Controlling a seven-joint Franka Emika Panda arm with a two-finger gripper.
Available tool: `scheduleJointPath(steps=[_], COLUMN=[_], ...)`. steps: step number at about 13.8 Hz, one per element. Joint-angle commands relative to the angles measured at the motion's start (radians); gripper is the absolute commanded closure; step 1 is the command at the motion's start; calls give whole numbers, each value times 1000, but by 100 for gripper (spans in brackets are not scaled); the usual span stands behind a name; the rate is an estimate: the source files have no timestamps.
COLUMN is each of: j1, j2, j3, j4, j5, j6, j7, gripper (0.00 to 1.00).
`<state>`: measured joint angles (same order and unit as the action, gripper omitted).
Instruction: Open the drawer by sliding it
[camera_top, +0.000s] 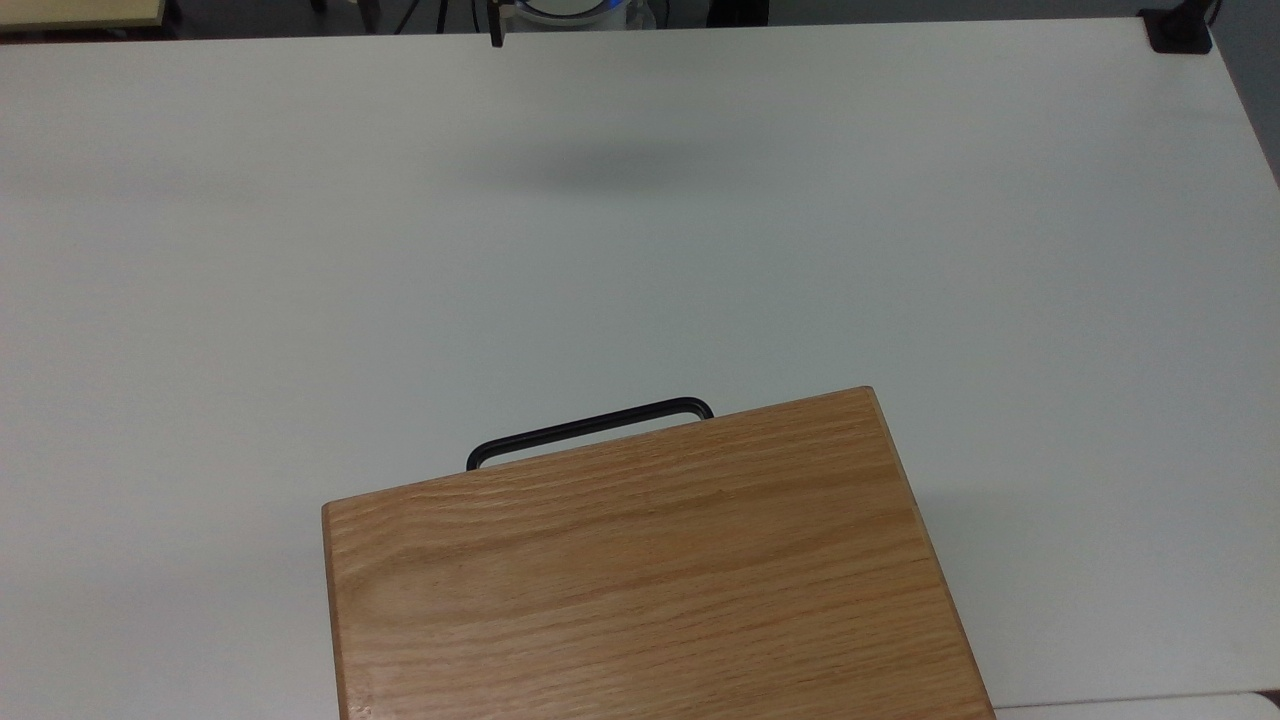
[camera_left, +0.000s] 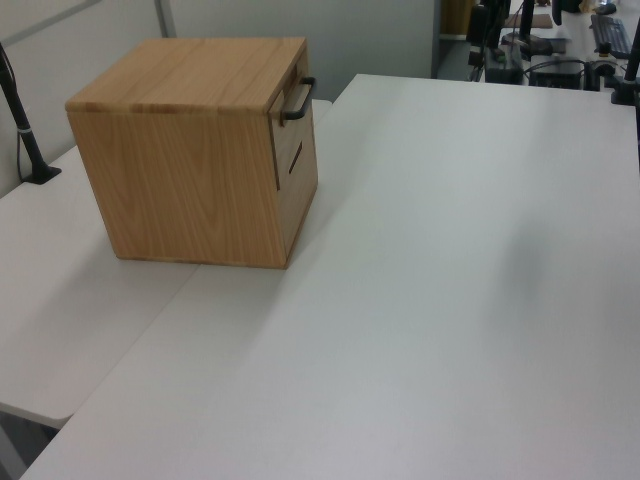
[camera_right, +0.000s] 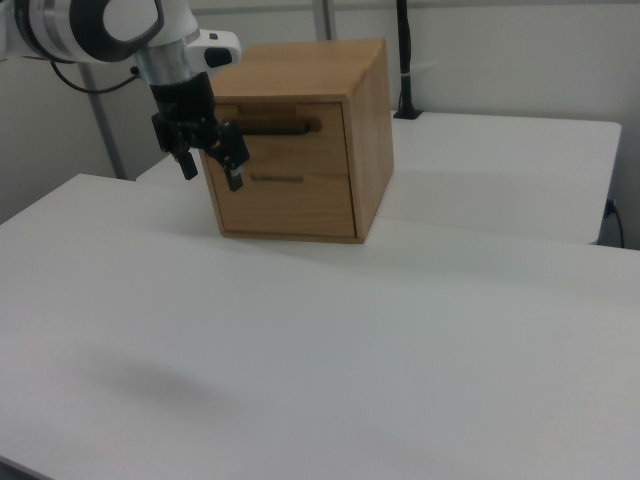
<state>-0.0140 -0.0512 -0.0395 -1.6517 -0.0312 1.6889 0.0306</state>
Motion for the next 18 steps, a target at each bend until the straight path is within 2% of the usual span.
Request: scheduleJointPath(steps=[1, 12, 16, 17, 18], j1=[9, 9, 2, 12, 17], j2=[-1, 8, 36, 50, 51], j3=[-2, -2, -2, 9, 10], j4=[-22, -20, -20, -22, -20], j5=[-24, -21, -24, -24, -26], j6=[28, 34, 106, 138, 150], j7=[-8, -9, -70, -36, 108], gripper=[0, 0, 0, 0, 0])
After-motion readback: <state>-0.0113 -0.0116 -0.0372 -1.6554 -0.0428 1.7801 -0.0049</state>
